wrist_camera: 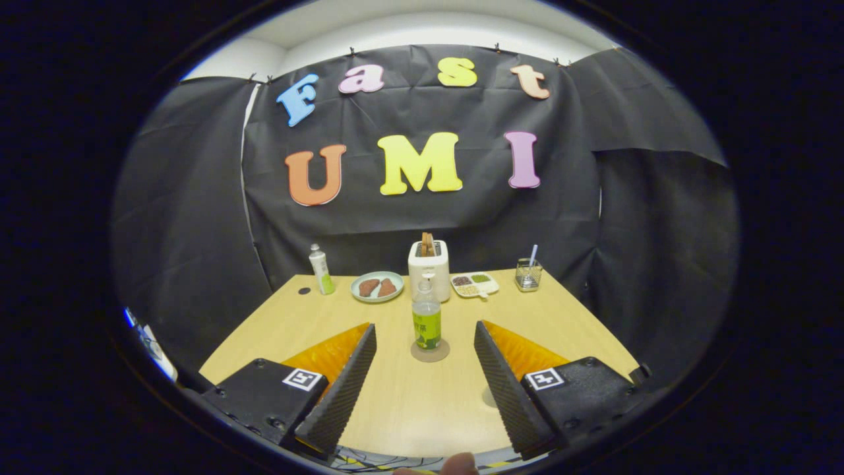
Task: Take the bottle from table, then pour the juice into the cup, finally place the bottle on the coaster
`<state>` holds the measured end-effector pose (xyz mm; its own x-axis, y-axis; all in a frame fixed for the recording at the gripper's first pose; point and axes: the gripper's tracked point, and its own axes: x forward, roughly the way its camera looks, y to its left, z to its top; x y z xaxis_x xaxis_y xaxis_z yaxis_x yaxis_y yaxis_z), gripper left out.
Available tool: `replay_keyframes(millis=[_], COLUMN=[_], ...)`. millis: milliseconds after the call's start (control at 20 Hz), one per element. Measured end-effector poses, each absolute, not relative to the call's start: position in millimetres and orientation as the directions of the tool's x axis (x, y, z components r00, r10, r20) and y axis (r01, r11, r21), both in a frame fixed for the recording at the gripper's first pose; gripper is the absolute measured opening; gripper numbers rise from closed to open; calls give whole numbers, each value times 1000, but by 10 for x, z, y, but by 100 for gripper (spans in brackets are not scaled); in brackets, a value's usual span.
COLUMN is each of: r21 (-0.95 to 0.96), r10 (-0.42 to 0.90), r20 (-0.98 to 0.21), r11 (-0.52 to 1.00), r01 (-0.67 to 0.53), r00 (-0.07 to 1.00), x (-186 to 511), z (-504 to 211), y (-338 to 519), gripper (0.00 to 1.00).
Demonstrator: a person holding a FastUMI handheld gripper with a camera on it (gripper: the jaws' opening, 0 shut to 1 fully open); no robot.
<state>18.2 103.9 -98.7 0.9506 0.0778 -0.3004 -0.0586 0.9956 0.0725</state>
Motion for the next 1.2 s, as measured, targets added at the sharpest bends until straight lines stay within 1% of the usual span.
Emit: replay_keyframes(millis=[200,450,650,900,1200], r21=[69,63,61,86,81], r10=[82,76,79,87,105], r20=[-307,-308,-305,-331,-326], r11=[996,996,996,994,993], r01=[-63,-60,-64,-62,-83], r00=[948,948,949,940,940], x=[-64,-171,-191,-183,-103], z=[-988,-914,-846,-895,-916], y=[1063,1013,979,957,926], gripper=[97,97,97,97,97])
